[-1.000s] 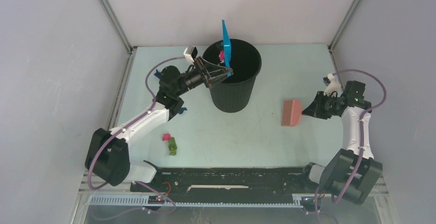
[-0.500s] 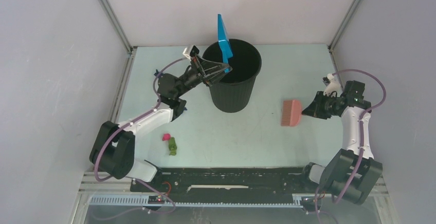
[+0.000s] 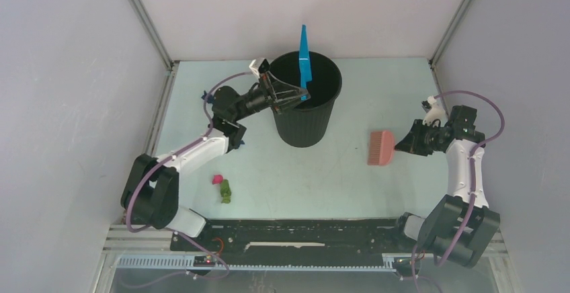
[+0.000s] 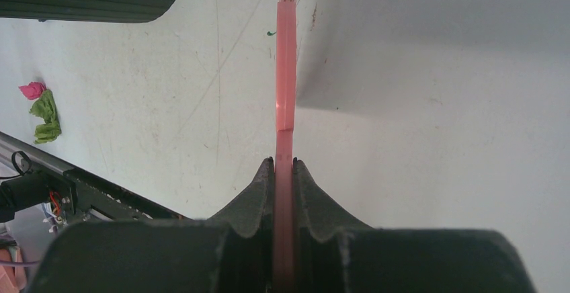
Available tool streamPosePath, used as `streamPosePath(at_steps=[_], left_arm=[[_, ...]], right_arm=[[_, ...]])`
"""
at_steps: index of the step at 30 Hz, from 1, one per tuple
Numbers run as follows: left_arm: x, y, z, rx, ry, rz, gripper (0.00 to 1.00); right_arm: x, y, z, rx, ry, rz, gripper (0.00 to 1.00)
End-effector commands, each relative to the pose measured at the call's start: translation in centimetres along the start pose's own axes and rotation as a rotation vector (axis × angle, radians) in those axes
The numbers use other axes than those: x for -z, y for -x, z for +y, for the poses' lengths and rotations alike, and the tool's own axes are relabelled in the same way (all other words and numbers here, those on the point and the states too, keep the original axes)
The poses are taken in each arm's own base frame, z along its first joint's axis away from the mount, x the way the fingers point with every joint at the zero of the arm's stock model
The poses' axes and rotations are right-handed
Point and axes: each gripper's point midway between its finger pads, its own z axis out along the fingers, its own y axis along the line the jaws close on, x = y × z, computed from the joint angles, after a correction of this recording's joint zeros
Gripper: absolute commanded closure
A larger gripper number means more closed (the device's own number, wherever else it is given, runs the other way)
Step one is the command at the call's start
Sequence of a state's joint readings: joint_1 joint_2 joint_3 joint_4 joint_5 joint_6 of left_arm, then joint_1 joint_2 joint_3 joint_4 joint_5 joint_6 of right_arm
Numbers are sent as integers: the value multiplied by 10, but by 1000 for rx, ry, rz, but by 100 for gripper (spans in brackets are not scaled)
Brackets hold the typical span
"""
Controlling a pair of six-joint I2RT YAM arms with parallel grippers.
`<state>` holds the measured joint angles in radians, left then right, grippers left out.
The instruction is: Sweep away the paper scraps from the table
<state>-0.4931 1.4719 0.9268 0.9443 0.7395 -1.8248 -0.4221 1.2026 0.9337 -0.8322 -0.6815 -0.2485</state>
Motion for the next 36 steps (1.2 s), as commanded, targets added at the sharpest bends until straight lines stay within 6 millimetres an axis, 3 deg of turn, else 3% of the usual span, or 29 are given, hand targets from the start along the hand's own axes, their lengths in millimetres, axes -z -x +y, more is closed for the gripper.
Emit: streamPosePath(at_steps=[1,6,9,14,17,20,24,28,32,36], left_arm=[[-1,-14,-18,-211,45,54,100],[7,-24,-23,-348,129,81,100],[21,-27,-15,-495,265,72,100],[62,-45,17,-672,480,133,100],[92,-60,49,-757,638,207,100],[129,-68,87,-833,841,289,100],[169,-76,125,-876,995,367,100],[190,-87,152,-861,1053,420,100],[189,-111,172,-820,1001,538,100],[184,-129,186,-844,992,658,100]], right_arm=[[2,6,1,47,2,-29,100],[1,6,0,51,2,-32,100],[0,6,0,47,8,-30,100],[0,9,9,42,55,-48,100],[6,18,18,56,87,-71,100],[24,41,34,105,105,-126,100],[61,89,65,187,106,-252,100],[101,139,109,276,165,-418,100],[135,173,161,360,258,-591,100],[153,179,218,470,392,-679,100]])
